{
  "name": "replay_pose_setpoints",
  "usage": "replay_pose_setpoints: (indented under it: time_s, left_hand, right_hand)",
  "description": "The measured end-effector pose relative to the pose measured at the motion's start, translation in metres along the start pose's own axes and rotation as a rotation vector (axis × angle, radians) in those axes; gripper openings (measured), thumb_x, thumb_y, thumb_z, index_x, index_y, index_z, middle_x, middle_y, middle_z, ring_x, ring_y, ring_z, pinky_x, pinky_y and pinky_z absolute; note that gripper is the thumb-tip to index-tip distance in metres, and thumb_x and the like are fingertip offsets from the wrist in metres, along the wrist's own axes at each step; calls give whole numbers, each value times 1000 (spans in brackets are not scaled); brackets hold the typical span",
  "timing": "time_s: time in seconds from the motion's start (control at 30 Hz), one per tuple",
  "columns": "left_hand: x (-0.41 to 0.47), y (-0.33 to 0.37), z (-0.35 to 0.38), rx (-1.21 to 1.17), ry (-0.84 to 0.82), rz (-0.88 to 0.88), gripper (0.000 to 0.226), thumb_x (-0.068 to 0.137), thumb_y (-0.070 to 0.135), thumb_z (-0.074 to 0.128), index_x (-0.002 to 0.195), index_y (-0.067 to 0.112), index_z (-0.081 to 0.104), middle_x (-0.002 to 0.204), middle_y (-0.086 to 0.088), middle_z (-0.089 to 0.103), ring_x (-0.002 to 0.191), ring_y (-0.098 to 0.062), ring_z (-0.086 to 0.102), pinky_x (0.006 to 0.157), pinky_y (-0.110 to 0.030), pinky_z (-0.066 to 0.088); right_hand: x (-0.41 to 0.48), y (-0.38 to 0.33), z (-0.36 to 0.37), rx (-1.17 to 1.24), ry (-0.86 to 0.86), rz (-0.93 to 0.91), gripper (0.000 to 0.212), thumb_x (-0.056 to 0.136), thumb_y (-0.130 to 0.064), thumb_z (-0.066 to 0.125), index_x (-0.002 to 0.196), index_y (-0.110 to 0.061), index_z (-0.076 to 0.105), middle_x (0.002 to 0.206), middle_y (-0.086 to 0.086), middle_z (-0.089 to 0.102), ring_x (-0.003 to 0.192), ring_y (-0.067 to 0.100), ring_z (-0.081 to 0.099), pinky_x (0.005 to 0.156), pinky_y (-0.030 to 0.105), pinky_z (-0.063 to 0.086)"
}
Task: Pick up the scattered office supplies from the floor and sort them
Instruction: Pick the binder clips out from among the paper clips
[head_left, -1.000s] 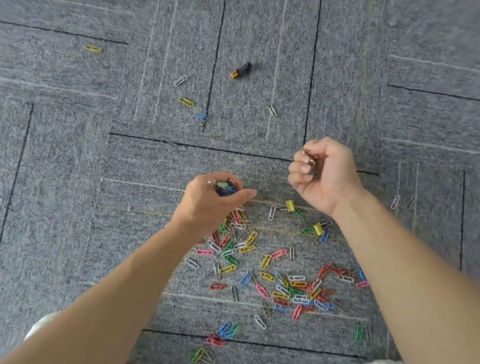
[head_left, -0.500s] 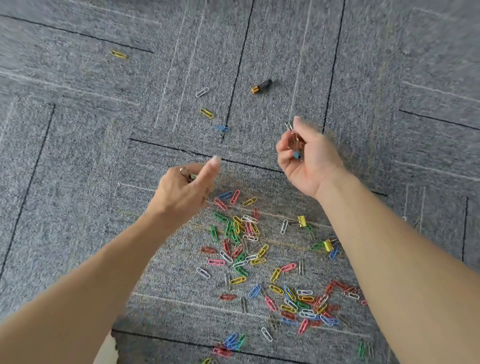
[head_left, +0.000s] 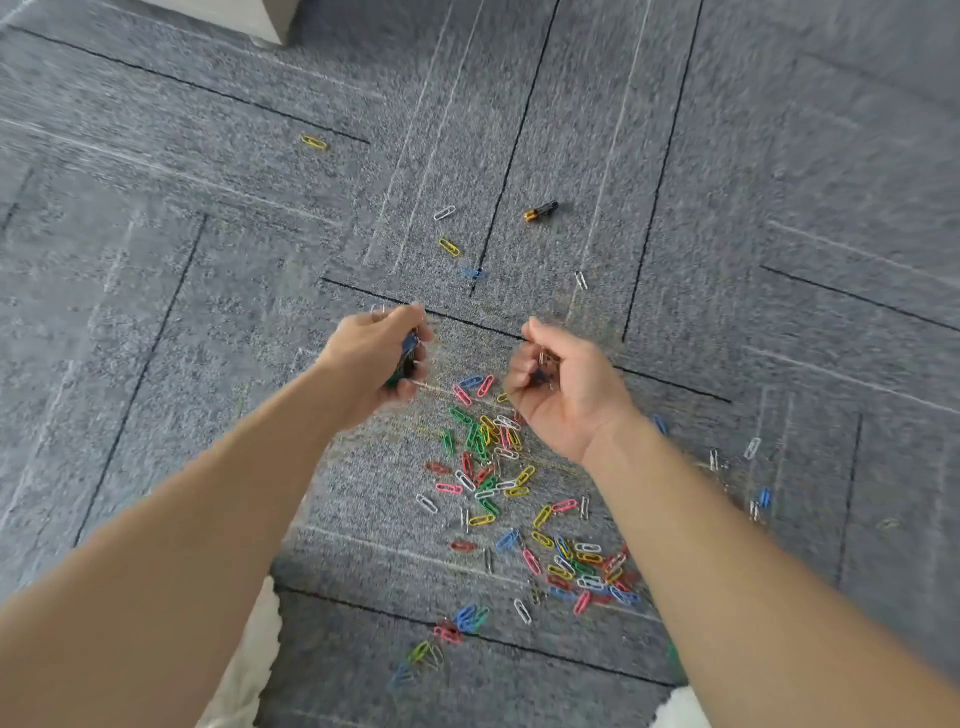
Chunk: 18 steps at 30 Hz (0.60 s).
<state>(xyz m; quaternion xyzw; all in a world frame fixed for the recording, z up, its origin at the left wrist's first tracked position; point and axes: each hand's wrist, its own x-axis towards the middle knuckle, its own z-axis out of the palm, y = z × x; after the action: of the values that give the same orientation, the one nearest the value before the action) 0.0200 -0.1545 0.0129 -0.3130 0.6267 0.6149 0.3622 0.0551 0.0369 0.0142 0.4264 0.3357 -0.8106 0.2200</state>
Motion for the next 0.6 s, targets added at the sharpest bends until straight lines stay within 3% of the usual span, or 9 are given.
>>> replay_pose_setpoints:
  time_s: [0.17, 0.33, 0.43, 0.6]
  left_hand:
    - [-97, 53, -5, 61, 76, 108, 35, 96, 43, 60, 81, 12, 61, 67, -2, 58, 49, -14, 53, 41, -25, 40]
    - [-241, 107, 0, 193, 90, 333, 40, 98, 46, 55, 73, 16, 59, 64, -2, 55, 48, -16, 53, 39, -23, 37]
    - [-331, 126, 13, 257, 123, 512, 44, 99, 47, 53, 69, 16, 59, 61, -2, 54, 45, -14, 53, 40, -23, 39]
    - [-477, 131, 29, 229, 197, 877, 45, 100, 44, 52, 67, 14, 58, 55, -5, 50, 40, -12, 51, 41, -26, 42]
  right_hand:
    - [-96, -7, 40, -125, 41, 97, 26, 104, -25, 45, 90, -7, 57, 66, 1, 48, 53, 9, 40, 41, 19, 34]
    - [-232, -27, 81, -70, 47, 54, 21, 102, -21, 44, 94, -5, 55, 78, 10, 56, 67, 18, 54, 58, 26, 49]
    - [-318, -37, 99, 34, -17, -13, 24, 102, -23, 42, 88, -5, 52, 78, 11, 56, 69, 20, 55, 66, 30, 52]
    - [-437, -33, 104, 221, -113, -89, 42, 104, -34, 40, 75, -6, 52, 75, 11, 56, 68, 23, 55, 66, 33, 54]
